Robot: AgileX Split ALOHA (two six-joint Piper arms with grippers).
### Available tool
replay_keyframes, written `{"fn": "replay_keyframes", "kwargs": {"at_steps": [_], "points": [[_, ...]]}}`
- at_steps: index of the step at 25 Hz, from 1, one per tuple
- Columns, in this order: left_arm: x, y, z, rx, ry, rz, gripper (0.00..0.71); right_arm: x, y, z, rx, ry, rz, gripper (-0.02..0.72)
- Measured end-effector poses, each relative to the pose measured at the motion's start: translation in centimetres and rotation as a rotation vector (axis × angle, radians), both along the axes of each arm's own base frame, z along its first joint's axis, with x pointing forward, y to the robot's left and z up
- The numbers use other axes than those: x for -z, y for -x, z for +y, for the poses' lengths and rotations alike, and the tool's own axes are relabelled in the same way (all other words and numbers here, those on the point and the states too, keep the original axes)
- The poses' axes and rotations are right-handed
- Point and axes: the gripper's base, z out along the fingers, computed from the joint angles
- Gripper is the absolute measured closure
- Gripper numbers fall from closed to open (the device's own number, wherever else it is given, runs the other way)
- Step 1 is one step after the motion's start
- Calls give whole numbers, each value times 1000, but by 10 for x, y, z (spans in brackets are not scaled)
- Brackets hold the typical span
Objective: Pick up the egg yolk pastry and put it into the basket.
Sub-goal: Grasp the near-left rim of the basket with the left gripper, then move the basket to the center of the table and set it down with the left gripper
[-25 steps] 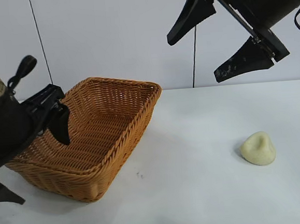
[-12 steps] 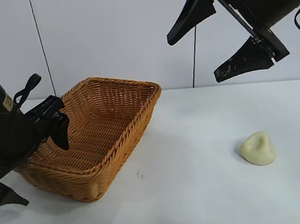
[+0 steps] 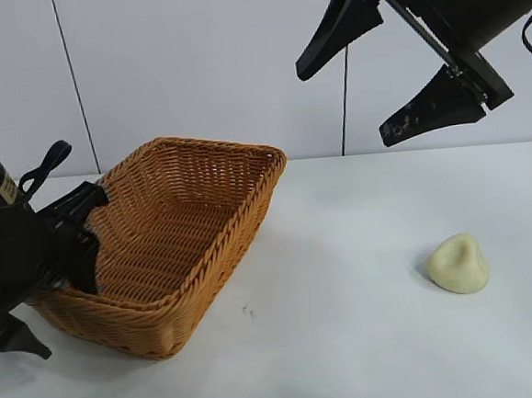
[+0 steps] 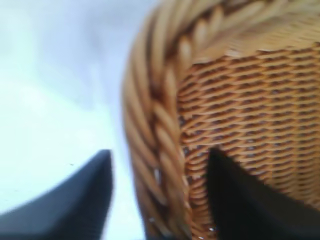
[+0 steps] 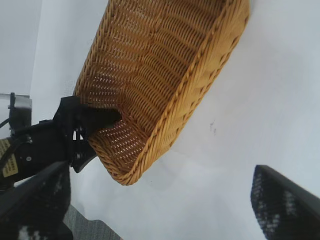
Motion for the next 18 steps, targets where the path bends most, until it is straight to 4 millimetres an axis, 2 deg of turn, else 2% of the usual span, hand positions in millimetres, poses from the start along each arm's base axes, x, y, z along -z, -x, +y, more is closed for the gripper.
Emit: {"fn": "replay_keyframes", "kwargs": {"at_steps": [7, 15, 18], "points": [[-16, -11, -4, 159, 15, -30, 619, 0, 0, 0, 0, 0, 0, 6], [-38, -45, 29, 260, 66, -46, 619, 0, 0, 0, -1, 0, 1, 6], [-44, -56, 36, 368, 50, -54, 619, 0, 0, 0, -1, 0, 1, 6]]}}
